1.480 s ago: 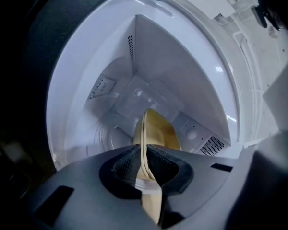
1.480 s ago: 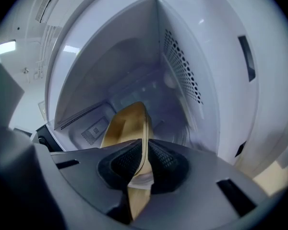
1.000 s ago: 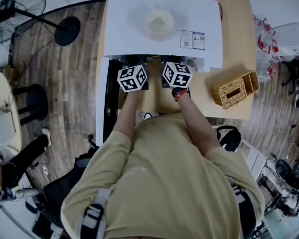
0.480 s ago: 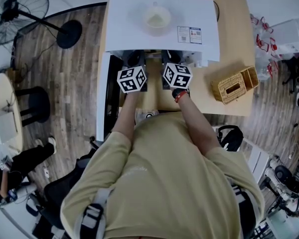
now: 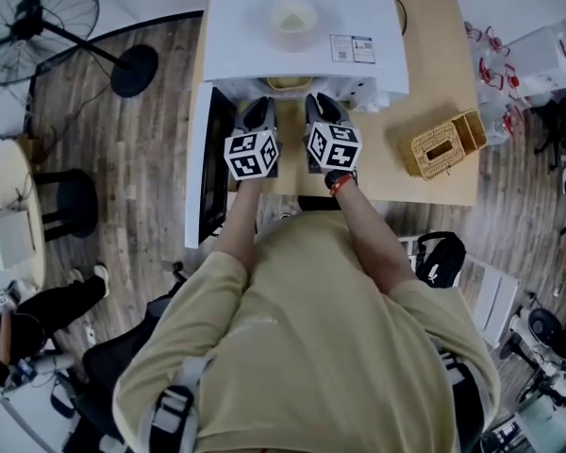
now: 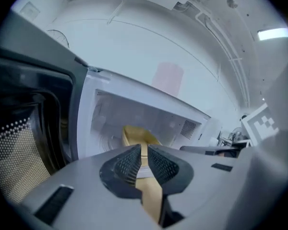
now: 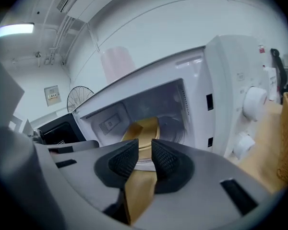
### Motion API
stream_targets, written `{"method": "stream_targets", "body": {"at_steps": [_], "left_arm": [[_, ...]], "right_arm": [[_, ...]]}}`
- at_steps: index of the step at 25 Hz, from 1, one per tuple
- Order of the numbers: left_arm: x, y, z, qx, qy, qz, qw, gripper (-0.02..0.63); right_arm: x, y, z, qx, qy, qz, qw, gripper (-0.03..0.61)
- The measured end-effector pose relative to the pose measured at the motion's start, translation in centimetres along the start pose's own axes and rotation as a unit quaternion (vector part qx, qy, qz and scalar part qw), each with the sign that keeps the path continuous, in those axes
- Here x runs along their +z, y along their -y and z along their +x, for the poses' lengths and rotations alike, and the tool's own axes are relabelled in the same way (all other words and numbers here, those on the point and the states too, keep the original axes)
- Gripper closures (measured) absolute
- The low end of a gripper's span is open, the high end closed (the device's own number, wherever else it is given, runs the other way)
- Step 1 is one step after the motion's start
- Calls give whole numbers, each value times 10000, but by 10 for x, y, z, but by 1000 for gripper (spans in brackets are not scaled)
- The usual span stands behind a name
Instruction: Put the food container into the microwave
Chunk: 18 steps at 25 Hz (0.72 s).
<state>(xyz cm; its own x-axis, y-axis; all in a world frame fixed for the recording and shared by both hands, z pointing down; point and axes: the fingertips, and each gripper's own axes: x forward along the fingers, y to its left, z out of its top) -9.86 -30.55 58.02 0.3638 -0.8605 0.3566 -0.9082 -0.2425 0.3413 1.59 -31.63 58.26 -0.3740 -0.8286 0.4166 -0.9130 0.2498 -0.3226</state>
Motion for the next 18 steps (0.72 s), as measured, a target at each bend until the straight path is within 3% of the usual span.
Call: {"method": "stream_targets", "body": {"at_steps": [18], "left_arm": [[-16,42,-88,-425,113,83,9990,594]], "right_arm": [[-9,-25,-110,-229,496,-233,9982,520]]}}
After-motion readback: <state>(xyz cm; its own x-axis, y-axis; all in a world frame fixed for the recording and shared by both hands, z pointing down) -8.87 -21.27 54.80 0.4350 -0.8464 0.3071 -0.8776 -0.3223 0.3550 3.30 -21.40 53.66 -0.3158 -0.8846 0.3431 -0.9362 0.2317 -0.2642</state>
